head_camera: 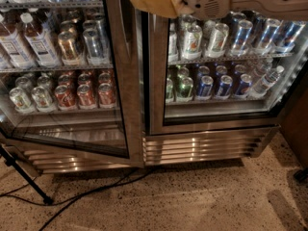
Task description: Open left fridge door
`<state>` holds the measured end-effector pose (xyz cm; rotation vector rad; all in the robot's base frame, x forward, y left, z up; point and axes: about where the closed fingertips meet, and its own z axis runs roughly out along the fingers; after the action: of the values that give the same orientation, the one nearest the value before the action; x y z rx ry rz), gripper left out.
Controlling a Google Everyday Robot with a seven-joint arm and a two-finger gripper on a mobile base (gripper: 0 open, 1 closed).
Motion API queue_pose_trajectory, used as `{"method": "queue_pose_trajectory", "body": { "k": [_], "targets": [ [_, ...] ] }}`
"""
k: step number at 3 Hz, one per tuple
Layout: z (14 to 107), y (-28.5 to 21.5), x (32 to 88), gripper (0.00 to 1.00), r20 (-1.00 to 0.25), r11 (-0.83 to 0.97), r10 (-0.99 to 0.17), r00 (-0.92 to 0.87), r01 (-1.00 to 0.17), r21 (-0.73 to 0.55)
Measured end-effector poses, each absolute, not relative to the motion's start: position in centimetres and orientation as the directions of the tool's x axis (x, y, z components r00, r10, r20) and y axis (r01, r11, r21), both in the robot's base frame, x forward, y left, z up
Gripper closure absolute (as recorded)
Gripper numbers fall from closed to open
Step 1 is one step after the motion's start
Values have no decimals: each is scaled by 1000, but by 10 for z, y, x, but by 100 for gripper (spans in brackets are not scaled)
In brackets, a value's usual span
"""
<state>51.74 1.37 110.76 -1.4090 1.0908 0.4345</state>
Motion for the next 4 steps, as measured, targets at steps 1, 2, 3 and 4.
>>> {"method": "queue_pose_trajectory", "body": {
  "k": [1,2,3,4],
  "targets": [
    [1101,-28,466,100,-792,319,-510,335,-782,-536],
    [1109,-68,406,100,-742,426,-642,192,-716,-553],
    [1114,-66,400,100,-731,424,-654,194,-706,-567],
    [1114,-66,400,100,-731,425,-654,194,-706,-567]
  ]
}}
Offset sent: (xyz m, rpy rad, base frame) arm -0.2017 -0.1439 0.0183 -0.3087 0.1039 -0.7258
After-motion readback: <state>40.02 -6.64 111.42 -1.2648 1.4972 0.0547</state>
